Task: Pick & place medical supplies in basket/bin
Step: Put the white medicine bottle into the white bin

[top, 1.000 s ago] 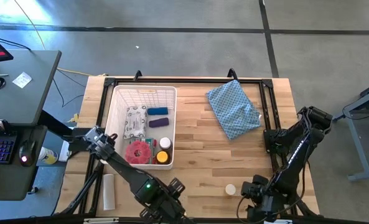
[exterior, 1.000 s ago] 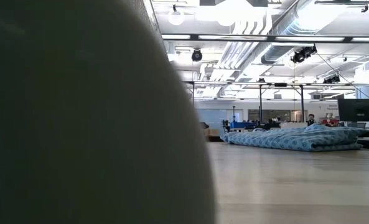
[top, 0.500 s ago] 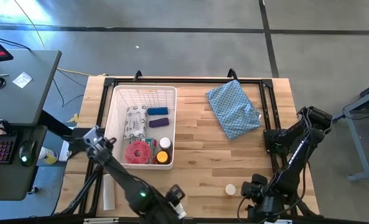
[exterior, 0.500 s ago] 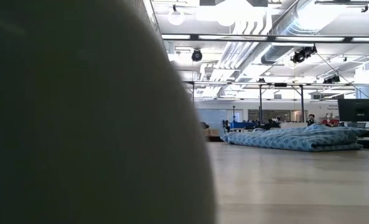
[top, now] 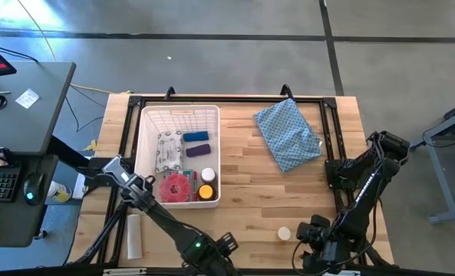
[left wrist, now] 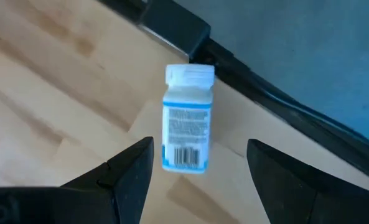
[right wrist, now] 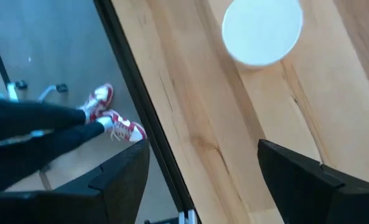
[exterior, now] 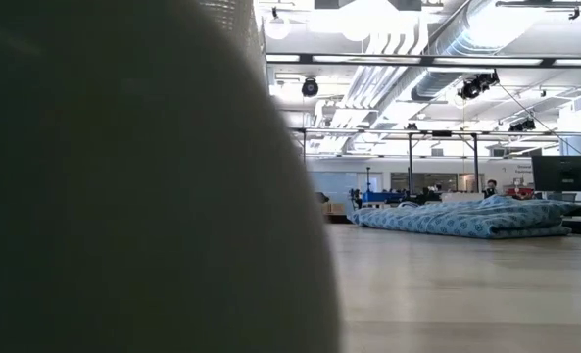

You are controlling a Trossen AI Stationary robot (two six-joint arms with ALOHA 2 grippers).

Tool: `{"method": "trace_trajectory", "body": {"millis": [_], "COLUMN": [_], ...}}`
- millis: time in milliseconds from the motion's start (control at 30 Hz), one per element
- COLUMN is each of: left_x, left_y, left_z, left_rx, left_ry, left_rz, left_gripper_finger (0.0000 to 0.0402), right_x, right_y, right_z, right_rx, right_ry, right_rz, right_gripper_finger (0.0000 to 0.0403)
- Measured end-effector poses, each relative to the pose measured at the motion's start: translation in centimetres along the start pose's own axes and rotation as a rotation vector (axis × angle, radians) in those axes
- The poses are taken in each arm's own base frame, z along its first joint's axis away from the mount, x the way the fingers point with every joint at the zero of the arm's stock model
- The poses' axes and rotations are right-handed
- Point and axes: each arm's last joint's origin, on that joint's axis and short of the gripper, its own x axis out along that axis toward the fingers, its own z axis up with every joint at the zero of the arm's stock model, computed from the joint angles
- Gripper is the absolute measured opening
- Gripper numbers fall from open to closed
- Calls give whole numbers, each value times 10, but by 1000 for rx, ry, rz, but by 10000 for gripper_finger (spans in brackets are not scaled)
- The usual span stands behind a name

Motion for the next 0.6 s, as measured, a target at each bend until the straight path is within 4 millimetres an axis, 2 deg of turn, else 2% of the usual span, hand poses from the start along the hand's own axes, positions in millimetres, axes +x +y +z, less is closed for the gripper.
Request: {"method": "trace_trajectory", "body": {"millis": [200,400,600], "left_x": [26,54,74], "left_y": [8,6,2], "left_z": [4,0,-1], "left_rx": [4,8,7], "left_ry": [-8,77,118], "left_rz": [18,-16,-59], "left_gripper_finger": [292,292,292], "right_x": [1,1,1], "right_y": [1,4,9], "right_z": [6,8,8], "right_rx": [65,97,167], "right_ry": [-18,19,17], "right_rz": [12,45,99], "right_gripper_finger": [289,289,289]}}
